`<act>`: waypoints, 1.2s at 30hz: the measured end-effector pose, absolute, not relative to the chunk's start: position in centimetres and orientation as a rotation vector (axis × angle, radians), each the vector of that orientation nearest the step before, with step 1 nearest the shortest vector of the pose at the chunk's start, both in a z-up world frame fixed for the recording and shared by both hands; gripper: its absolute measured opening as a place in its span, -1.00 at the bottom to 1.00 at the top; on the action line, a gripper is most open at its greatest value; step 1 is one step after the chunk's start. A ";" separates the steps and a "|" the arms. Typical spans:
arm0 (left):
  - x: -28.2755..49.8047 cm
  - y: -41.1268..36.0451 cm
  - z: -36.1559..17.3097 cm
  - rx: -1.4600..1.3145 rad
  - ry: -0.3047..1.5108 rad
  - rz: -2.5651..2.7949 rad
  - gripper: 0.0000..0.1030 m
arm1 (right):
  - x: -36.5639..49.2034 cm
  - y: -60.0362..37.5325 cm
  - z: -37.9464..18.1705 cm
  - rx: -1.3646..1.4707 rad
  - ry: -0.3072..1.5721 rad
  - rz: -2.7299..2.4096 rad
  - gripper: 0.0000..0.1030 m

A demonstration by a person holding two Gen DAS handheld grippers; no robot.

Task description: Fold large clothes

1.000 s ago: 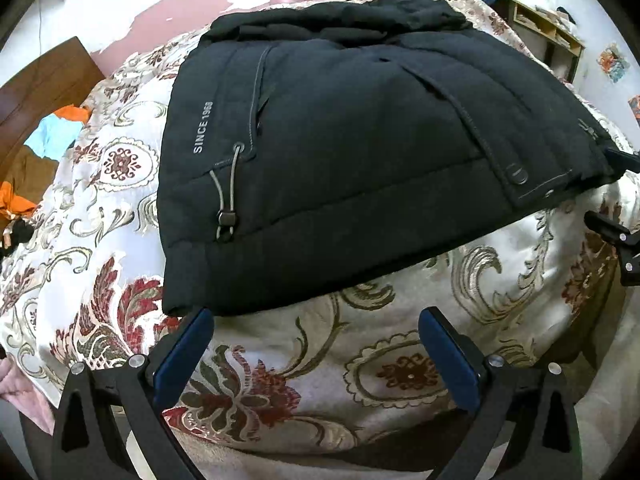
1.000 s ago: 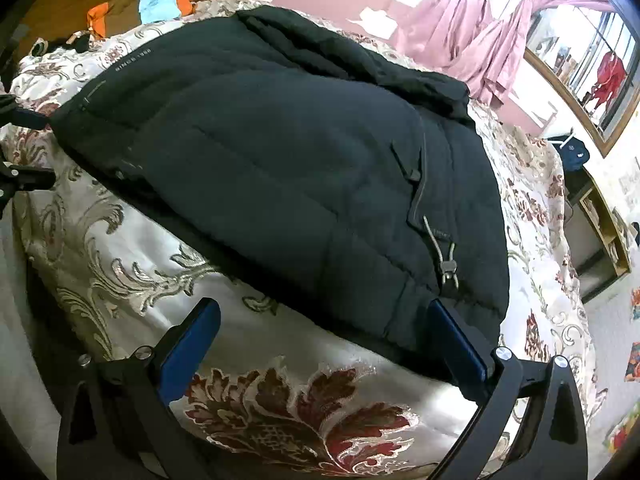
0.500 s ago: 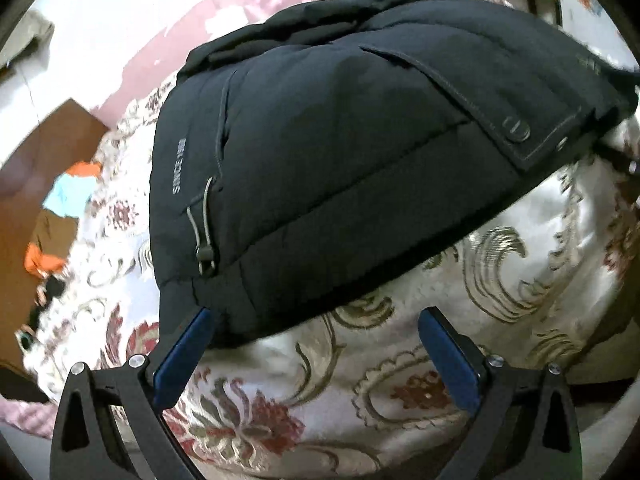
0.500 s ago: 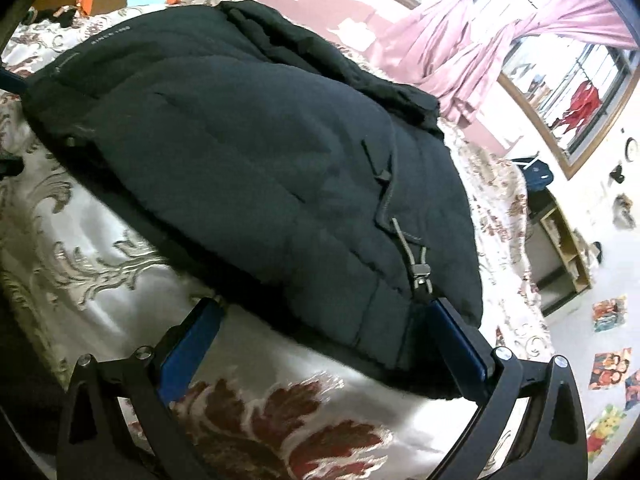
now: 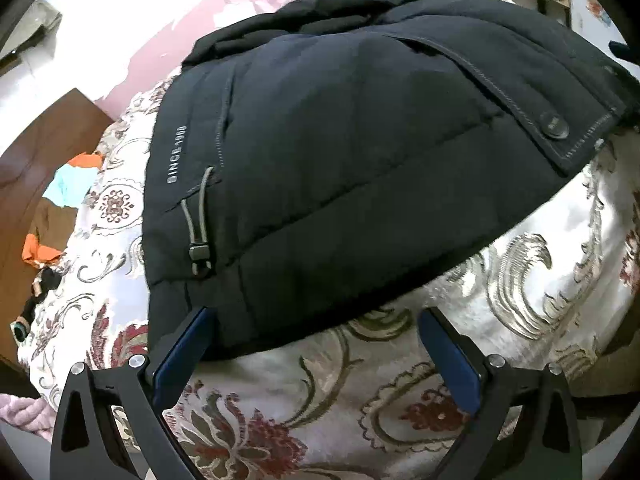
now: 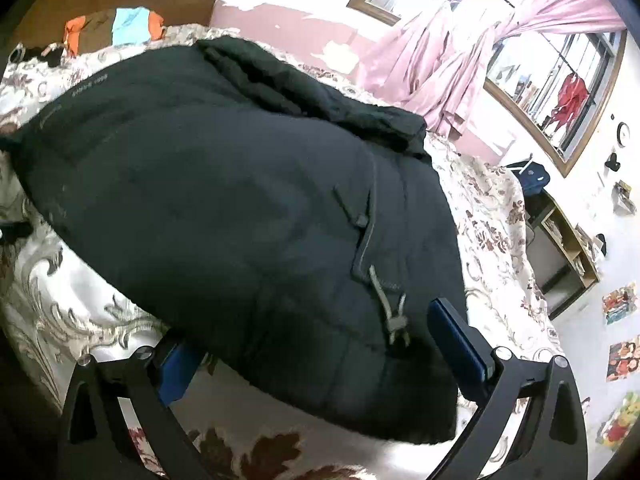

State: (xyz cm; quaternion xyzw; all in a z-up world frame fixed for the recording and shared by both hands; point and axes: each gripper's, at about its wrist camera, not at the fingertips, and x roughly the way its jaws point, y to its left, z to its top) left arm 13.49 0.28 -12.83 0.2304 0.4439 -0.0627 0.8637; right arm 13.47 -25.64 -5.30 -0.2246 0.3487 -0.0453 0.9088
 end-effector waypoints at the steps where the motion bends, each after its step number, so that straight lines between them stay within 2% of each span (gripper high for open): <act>1: 13.6 0.3 -12.9 0.486 0.925 -0.121 1.00 | 13.7 -25.7 -5.1 -0.459 0.724 -0.094 0.96; 10: 13.6 0.3 -12.5 0.524 0.853 -0.022 1.00 | 14.9 -26.1 -3.8 -0.405 0.745 -0.098 0.96; 21: 15.1 2.9 -11.9 0.429 0.832 0.094 0.98 | 14.6 -26.1 -4.4 -0.413 0.778 -0.079 0.96; 25: 14.9 3.1 -11.5 0.424 0.798 0.107 0.74 | 14.4 -26.2 -4.7 -0.422 0.787 -0.057 0.95; 27: 14.7 2.9 -11.5 0.433 0.788 0.117 0.54 | 14.0 -26.1 -4.7 -0.436 0.775 -0.054 0.94; 29: 14.8 2.9 -11.6 0.430 0.791 0.116 0.40 | 13.9 -26.0 -4.8 -0.444 0.779 -0.037 0.81; 30: 14.9 2.9 -11.6 0.431 0.791 0.119 0.38 | 13.8 -25.9 -4.8 -0.445 0.786 -0.027 0.60; 31: 15.0 2.9 -11.7 0.432 0.791 0.117 0.33 | 13.8 -25.7 -5.0 -0.452 0.800 -0.016 0.20; 33: 15.0 2.8 -11.6 0.436 0.781 0.111 0.24 | 14.0 -25.4 -5.3 -0.465 0.825 0.004 -0.14; 36: 14.8 2.5 -11.7 0.444 0.774 0.087 0.01 | 14.0 -25.1 -5.3 -0.476 0.829 0.009 -0.25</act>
